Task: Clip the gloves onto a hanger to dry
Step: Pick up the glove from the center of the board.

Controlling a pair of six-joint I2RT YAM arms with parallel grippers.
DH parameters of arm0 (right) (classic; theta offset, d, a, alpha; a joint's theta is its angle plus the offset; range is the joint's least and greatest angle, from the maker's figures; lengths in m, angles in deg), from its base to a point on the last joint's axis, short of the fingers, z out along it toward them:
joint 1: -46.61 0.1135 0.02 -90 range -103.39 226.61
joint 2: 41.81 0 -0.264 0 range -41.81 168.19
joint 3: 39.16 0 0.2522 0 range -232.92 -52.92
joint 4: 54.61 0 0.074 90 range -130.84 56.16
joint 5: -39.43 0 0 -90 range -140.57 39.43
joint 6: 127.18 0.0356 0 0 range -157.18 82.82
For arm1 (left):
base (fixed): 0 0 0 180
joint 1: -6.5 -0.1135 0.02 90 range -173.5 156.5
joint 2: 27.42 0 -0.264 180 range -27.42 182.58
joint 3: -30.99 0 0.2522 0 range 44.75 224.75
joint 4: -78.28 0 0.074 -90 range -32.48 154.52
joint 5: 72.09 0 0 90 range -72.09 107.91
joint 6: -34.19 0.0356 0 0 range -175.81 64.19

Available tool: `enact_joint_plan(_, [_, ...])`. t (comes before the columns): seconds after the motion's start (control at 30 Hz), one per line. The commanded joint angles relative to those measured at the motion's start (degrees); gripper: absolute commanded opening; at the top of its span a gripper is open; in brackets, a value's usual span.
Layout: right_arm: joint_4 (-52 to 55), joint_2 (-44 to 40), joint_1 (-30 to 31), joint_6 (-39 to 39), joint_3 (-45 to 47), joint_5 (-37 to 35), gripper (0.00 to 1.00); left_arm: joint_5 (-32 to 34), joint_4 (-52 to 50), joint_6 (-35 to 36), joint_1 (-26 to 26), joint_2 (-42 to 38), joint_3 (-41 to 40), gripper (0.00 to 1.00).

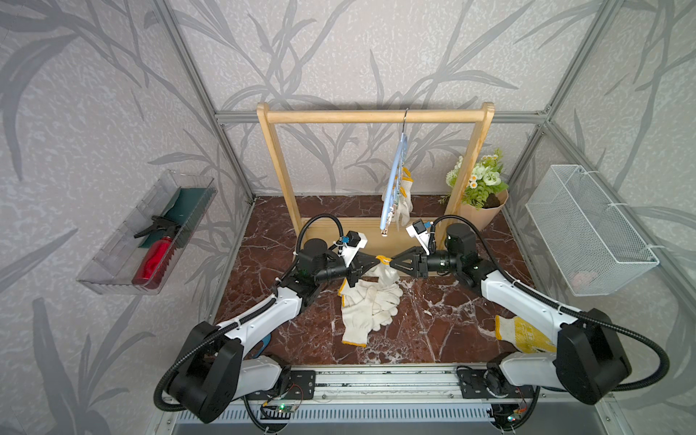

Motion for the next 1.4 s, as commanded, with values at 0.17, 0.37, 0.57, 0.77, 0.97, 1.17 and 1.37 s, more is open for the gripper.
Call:
enact_joint_plan(0.17, [-4.4, -6.0, 1.0, -10.1, 4.7, -4.3, 0.50, -0.8, -6.3, 0.2, 0.2, 0.8, 5.8, 0.00])
enact_joint_plan(0.37, [-3.5, -9.8, 5.6, -16.6, 6.1, -15.4, 0.52, -0.8, -8.8, -0.2, 0.2, 2.0, 7.7, 0.00])
enact_joint_plan(0.57, [-4.5, -11.1, 6.7, -19.1, 6.4, -22.8, 0.52, -1.9, -8.7, -0.4, 0.2, 2.1, 8.0, 0.00])
enact_joint_plan(0.77, [-4.9, -9.9, 6.9, -20.4, 5.6, -22.7, 0.52, -2.2, -9.6, -0.4, 0.2, 2.2, 8.7, 0.00])
enact_joint_plan(0.97, [-6.2, -8.5, 8.7, -20.6, 5.4, -23.3, 0.52, -2.3, -10.0, -0.4, 0.3, 2.3, 9.2, 0.00])
enact_joint_plan(1.17, [-9.1, -7.7, 9.1, -19.7, 5.5, -24.7, 0.48, -3.1, -10.4, -0.3, 0.3, 2.6, 9.5, 0.00])
enact_joint_plan(1.37, [-9.8, -6.5, 9.1, -19.5, 4.8, -24.7, 0.36, -3.3, -10.9, 0.0, 0.3, 2.3, 9.5, 0.00])
